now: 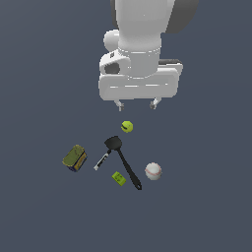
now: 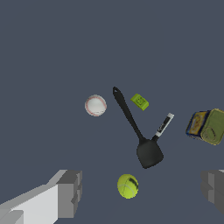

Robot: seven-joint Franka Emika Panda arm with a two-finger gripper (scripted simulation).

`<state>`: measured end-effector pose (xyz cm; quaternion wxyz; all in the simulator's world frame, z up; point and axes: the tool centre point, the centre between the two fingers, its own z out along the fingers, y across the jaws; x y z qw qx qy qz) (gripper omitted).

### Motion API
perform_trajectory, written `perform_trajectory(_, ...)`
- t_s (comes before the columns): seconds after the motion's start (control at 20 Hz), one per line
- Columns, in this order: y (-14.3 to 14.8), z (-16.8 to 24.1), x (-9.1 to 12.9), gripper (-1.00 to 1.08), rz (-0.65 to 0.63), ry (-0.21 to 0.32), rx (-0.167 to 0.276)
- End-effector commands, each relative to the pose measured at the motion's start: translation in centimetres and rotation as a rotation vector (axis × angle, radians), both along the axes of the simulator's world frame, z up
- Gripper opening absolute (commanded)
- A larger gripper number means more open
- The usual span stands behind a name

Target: Pick up a designated object from a clutter of objects.

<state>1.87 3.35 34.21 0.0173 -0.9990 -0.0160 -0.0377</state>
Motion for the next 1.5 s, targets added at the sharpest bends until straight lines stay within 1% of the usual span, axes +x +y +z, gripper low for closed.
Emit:
perform_trajectory(0.0,-0.1,-0.5,0.4,1.00,0.017,0.001,-0.003)
perform_trajectory(0.3,-0.7,-2.5,2.0,1.00,0.092,0.006,-0.016)
perform_trajectory(0.55,-1.5,-5.3,3.9,1.00,0.188,0.012,-0.030)
perform_trajectory(1.0,-3.2,-12.3,7.5,1.00,0.407,0.029,-0.053)
perform_trajectory(1.45,-5.0,-20.2,9.9,1.00,0.627,0.044,-0.065)
